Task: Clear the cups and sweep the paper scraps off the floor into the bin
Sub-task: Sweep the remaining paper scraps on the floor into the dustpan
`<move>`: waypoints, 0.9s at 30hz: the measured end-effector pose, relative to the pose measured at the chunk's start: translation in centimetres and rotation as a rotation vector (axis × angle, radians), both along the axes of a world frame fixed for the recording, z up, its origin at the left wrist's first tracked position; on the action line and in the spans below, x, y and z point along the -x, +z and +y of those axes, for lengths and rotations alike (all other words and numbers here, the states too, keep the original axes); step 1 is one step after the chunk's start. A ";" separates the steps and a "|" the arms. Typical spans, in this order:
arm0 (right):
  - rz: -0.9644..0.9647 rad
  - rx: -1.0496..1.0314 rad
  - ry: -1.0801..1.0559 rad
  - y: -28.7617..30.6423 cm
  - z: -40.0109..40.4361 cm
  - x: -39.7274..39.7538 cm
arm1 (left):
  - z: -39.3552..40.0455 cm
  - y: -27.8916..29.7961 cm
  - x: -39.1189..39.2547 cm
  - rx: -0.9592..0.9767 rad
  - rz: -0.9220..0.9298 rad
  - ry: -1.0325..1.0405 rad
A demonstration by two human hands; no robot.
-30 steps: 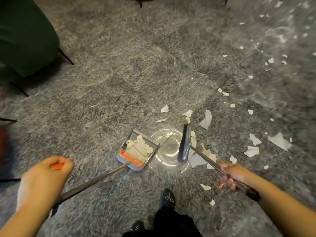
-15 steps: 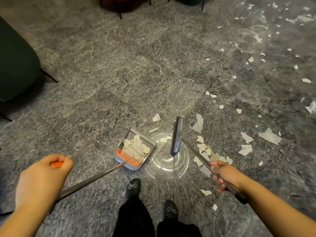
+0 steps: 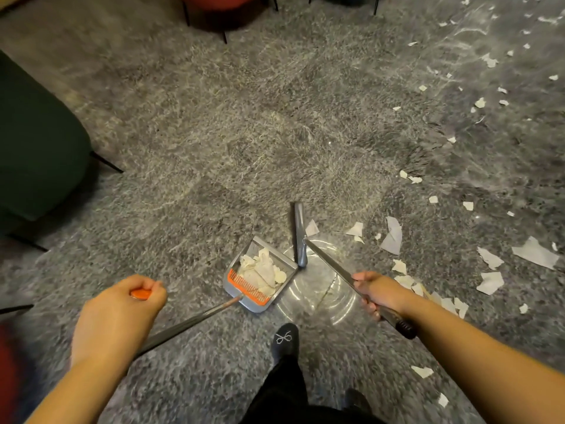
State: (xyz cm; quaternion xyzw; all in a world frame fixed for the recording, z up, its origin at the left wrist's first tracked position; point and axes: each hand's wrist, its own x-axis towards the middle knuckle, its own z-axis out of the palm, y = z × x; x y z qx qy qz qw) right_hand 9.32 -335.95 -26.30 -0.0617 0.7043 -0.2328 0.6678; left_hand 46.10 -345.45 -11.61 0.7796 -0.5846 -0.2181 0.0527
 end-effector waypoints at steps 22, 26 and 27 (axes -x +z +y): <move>-0.036 -0.186 -0.345 -1.4 -0.5 3.0 | -11.3 -1.0 2.5 -0.026 -0.050 -0.244; -0.013 -0.190 -0.418 -0.5 2.8 4.7 | -11.5 -1.3 5.0 -0.006 -0.034 -0.310; -0.018 -0.189 -0.443 -0.3 3.2 5.0 | -11.6 -1.4 5.5 0.001 -0.029 -0.330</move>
